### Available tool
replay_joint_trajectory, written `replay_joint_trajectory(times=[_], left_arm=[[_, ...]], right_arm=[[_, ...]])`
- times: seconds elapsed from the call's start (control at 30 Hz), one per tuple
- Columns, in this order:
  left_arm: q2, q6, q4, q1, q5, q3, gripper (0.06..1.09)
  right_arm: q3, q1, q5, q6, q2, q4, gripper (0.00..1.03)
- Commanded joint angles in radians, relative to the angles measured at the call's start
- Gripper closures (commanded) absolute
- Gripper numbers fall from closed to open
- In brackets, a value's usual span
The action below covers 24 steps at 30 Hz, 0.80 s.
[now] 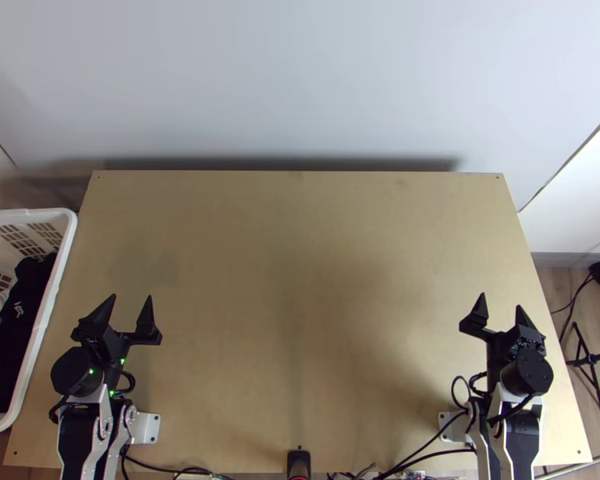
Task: Fold the t-shirt
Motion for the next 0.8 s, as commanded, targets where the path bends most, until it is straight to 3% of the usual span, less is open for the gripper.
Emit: replay_joint_trajectory(times=[0.0, 0.37, 0.5, 0.77], left_arm=[[0.001, 0.002, 0.0, 0.0, 0.001, 0.0, 0.11], [0.001, 0.002, 0.0, 0.0, 0.001, 0.0, 0.11], [0.002, -0.132, 0.0, -0.038, 0.002, 0.0, 0.11], [0.001, -0.136, 0.003, -0.038, 0.001, 0.0, 0.11]], right_arm=[[0.0, 0.0, 0.0, 0.0, 0.0, 0.0, 0.04], [0.0, 0.001, 0.0, 0.0, 0.0, 0.0, 0.04], [0.0, 0.0, 0.0, 0.0, 0.0, 0.002, 0.04], [0.0, 0.0, 0.0, 0.0, 0.0, 0.0, 0.04]])
